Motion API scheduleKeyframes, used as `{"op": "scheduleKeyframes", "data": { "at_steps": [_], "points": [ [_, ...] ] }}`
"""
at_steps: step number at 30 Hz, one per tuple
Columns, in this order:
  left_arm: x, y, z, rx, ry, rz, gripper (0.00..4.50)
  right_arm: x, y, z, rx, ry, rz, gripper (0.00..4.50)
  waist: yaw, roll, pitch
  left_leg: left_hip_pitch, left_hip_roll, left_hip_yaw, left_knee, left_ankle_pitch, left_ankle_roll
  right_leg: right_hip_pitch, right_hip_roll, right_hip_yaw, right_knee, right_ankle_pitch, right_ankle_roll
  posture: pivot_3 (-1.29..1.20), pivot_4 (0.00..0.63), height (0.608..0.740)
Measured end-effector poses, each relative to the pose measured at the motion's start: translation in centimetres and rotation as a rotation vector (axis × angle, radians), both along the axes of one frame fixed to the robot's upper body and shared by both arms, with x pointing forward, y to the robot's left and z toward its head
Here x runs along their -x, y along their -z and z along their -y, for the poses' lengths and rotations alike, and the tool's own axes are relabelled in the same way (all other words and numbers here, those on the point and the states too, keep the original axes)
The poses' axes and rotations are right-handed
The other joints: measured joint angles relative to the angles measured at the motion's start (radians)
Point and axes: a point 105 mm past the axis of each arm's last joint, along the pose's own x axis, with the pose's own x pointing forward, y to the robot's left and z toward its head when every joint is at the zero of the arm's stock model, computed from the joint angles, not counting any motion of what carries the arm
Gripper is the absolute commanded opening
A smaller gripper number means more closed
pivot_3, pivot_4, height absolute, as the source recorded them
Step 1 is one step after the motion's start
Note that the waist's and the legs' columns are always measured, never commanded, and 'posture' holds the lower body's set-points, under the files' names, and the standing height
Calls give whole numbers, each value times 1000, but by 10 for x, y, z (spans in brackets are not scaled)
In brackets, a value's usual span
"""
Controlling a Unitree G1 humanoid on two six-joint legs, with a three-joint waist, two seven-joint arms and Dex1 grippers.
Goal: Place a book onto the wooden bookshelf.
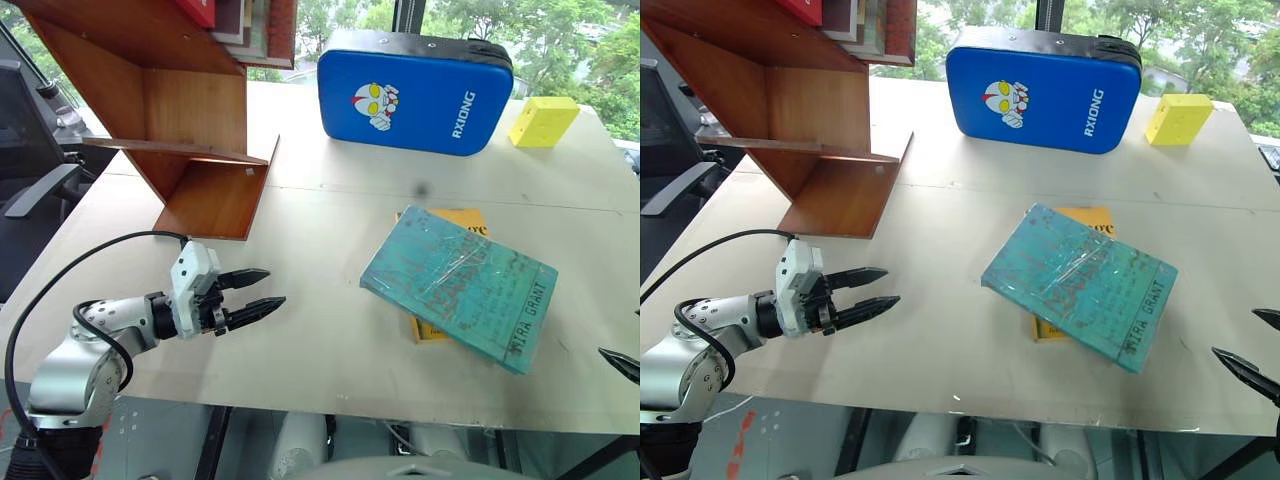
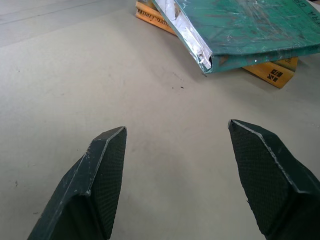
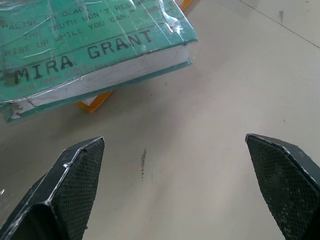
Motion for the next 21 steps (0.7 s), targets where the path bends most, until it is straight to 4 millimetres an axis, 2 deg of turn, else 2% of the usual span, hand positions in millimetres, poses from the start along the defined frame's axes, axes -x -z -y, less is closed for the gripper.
{"op": "scheduleKeyframes", "data": {
  "at_steps": [3,5,6,7,9,13,14,15,18,21],
  "points": [
    [-1,-4,2,2,19,17,3316,-8,-5,-2,-5,23,52,4500,0,-1,0,0,0,0,1,0,0,0,0,0,0,0,0,0,150,740],
    [-5,-18,10,16,71,73,3316,-21,-12,-21,9,0,96,4500,-1,1,0,1,1,0,1,0,0,0,-1,0,0,1,0,0,150,740],
    [-4,-24,14,22,96,99,3369,-25,-16,-30,5,-19,103,3945,-1,1,0,1,1,0,1,0,0,0,-1,0,0,1,-1,0,150,740],
    [-3,-29,19,24,126,119,3369,-30,-19,-37,-4,-31,87,3653,-1,2,-1,2,1,0,1,0,0,0,-1,1,0,1,-1,0,150,740],
    [2,-31,27,21,182,134,3369,-36,-19,-40,-4,-18,39,2723,-1,2,-1,1,1,1,1,0,0,0,0,0,0,1,-1,0,150,740],
    [7,-29,35,20,232,130,3369,-37,-8,-49,66,-45,-80,751,1,2,-1,-1,0,0,0,0,0,0,2,-1,0,1,-1,0,150,740],
    [8,-29,36,20,236,133,3369,-37,-7,-49,75,-47,-87,596,1,2,-1,-1,0,0,0,0,0,0,2,-1,0,1,-1,0,150,740],
    [10,-30,37,16,255,144,3369,-35,0,-48,122,-44,-139,30,1,2,-1,-1,0,0,0,0,0,0,2,-1,0,1,-1,0,150,740],
    [12,-27,37,16,257,139,3369,-30,11,-47,182,-45,-232,30,1,2,-1,-1,-1,0,1,0,0,0,2,-1,-1,1,0,0,150,740],
    [15,-25,38,16,256,131,3369,-24,21,-56,212,-90,-303,30,0,2,-1,-1,0,0,2,0,0,0,2,-1,0,1,0,0,150,740]
  ]
}}
